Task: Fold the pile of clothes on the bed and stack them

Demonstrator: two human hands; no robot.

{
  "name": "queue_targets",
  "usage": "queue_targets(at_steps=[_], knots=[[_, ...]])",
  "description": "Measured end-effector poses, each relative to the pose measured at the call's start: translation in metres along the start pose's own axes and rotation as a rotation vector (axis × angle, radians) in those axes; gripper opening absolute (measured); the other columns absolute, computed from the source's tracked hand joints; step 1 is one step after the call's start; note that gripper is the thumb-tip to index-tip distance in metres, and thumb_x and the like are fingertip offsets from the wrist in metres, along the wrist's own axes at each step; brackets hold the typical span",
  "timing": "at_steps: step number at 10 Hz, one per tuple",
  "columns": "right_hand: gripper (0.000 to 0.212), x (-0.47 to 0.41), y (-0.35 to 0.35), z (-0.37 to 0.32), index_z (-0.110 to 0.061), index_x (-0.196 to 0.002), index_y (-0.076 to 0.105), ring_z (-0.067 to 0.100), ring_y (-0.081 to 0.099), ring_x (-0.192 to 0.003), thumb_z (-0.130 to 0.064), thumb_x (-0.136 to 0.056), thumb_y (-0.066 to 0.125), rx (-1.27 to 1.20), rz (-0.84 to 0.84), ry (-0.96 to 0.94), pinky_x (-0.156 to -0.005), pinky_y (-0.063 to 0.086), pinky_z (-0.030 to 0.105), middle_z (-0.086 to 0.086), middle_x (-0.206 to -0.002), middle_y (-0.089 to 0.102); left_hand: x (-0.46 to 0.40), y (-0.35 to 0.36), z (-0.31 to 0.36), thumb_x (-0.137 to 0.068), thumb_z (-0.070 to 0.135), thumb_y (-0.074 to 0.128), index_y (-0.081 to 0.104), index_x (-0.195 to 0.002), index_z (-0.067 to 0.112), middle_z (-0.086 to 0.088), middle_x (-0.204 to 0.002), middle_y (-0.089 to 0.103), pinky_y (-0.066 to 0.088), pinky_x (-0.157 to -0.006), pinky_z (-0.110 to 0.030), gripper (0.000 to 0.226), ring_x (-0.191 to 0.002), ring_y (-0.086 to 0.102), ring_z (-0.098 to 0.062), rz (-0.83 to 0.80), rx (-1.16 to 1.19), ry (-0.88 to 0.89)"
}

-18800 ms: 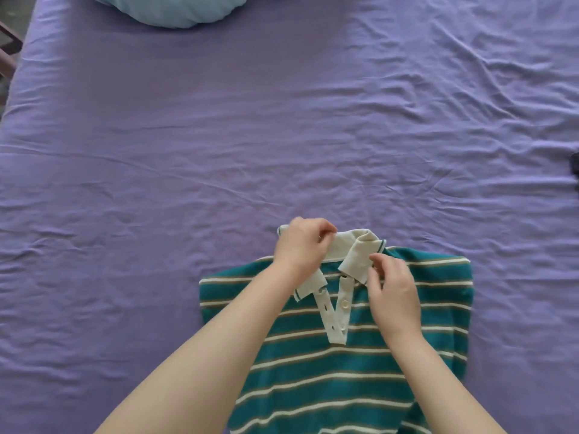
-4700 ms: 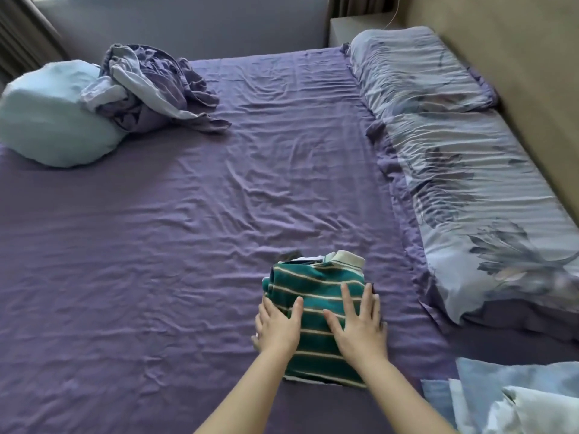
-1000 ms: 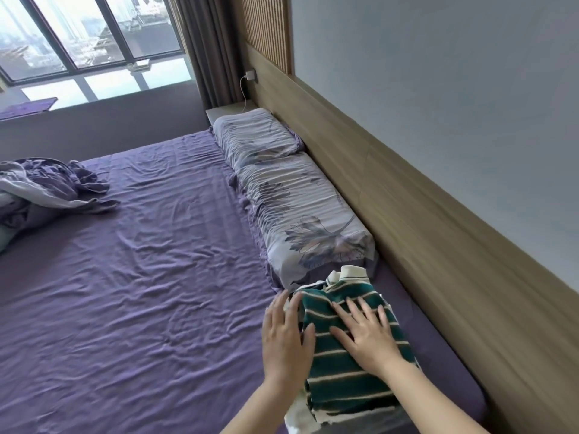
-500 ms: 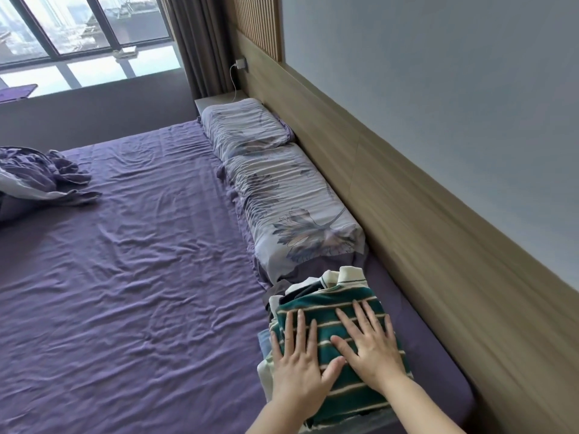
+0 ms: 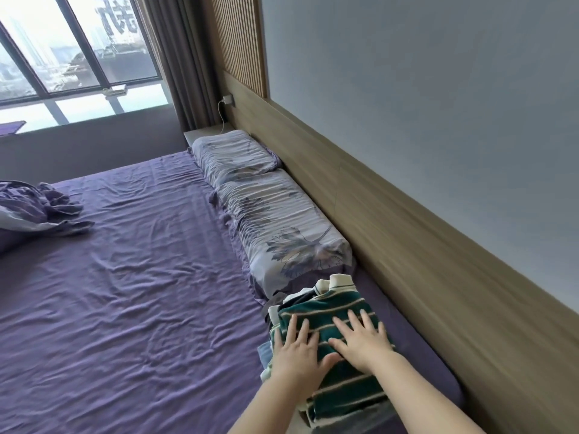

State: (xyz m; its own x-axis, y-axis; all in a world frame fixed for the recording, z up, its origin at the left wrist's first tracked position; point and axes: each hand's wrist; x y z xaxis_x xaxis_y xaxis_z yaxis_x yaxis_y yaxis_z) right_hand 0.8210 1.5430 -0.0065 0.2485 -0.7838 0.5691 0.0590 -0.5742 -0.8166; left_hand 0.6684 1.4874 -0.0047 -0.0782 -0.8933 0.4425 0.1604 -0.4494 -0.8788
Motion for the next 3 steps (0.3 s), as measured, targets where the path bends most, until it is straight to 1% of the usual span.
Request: queue_targets(at_steps=[1,2,3], knots=[[0.064,0.026,-0.014,-0.012,-0.031,-0.153,0.006,0.031,-0.002,-0.147,-0.055,-0.098,0.029,-0.012,-0.036,0.043,-0.115,0.003,0.056,0.005,-0.161,0.006,0.023,-0.023,-0.004,-0.093,0.066,0.023,0.030,-0.148,0.023,-0.003,-0.160,0.013,-0.005,-0.117,-0.052,0.071,-0.149,0.000,-0.024,0.025,-0.007,0.042],[0.066,0.051,-0.035,-0.024,-0.026,-0.152,0.015,0.029,0.020,-0.144,-0.049,-0.096,0.040,-0.038,-0.061,0.071,-0.115,0.005,0.055,0.006,-0.155,0.030,0.042,-0.051,-0.013,-0.095,0.055,0.037,0.028,-0.148,0.023,-0.003,-0.149,0.039,0.018,-0.115,-0.048,0.062,-0.137,0.035,-0.026,0.090,-0.007,0.066],[0.060,0.078,-0.072,-0.037,-0.026,-0.147,0.027,0.026,0.035,-0.137,-0.047,-0.093,0.044,-0.028,0.082,0.045,-0.113,0.008,0.058,0.004,-0.146,0.043,0.058,-0.094,-0.022,-0.095,0.048,0.044,0.021,-0.150,0.021,-0.005,-0.138,0.051,0.031,-0.107,-0.045,0.065,-0.122,0.051,-0.027,0.236,-0.025,0.058]])
Point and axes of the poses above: each hand's wrist, its own x-axis away from the middle knuckle, its own y-axis out of the palm, z = x × y
